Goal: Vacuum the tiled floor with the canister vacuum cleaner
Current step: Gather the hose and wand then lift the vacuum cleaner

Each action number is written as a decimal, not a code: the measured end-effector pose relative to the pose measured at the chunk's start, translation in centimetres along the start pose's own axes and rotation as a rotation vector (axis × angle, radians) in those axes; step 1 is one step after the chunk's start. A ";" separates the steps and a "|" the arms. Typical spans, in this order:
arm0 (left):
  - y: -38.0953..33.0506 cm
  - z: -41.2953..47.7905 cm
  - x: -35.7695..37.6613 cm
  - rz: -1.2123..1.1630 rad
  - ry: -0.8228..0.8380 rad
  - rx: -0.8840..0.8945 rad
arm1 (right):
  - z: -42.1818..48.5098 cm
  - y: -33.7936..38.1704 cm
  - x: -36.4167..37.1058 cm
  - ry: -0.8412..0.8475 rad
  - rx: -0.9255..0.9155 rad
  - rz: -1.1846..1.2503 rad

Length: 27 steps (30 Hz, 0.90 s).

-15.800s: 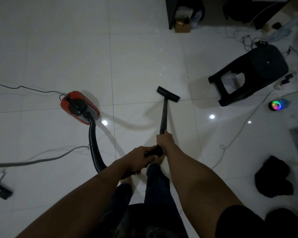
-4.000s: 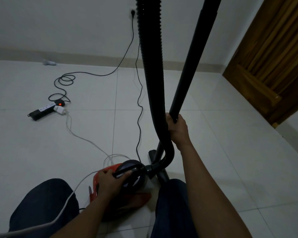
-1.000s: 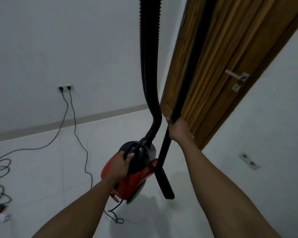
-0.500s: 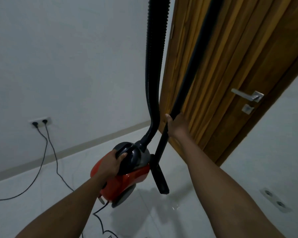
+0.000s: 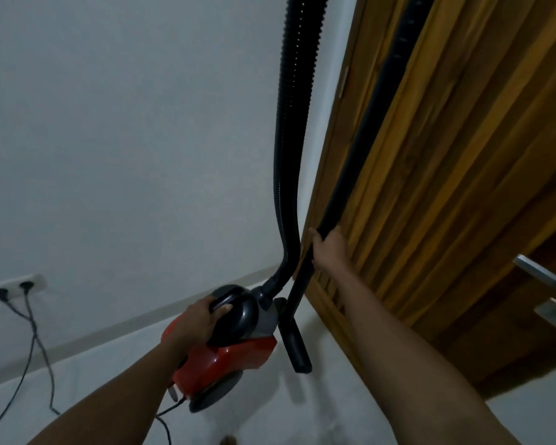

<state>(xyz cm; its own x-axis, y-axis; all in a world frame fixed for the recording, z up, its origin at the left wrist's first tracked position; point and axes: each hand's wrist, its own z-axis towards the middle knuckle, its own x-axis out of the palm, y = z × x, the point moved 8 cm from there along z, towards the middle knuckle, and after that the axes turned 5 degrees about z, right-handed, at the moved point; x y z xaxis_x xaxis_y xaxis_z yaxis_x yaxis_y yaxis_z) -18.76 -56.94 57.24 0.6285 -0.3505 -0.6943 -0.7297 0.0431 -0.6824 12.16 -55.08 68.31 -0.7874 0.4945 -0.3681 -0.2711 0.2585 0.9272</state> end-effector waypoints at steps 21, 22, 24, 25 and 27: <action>-1.8 42.4 7.2 0.105 0.209 -0.130 | 41.6 -9.0 12.2 0.017 0.113 -0.121; -1.1 44.2 7.8 0.102 0.207 -0.156 | 43.2 -10.0 13.0 0.053 0.155 -0.131; 0.0 48.1 10.0 0.101 0.230 -0.179 | 47.1 -12.4 15.0 0.095 0.188 -0.158; 0.6 49.4 11.2 0.108 0.261 -0.192 | 48.7 -13.5 15.6 0.099 0.190 -0.161; 2.3 52.9 13.6 0.037 0.275 -0.211 | 52.1 -16.8 17.5 0.105 0.195 -0.171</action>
<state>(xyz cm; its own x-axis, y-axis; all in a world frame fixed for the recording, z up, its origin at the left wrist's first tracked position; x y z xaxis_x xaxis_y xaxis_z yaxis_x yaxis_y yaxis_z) 2.38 -12.15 34.14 0.5251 -0.5928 -0.6106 -0.8086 -0.1238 -0.5752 31.78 -7.52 42.64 -0.7948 0.3440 -0.4999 -0.3018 0.4906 0.8175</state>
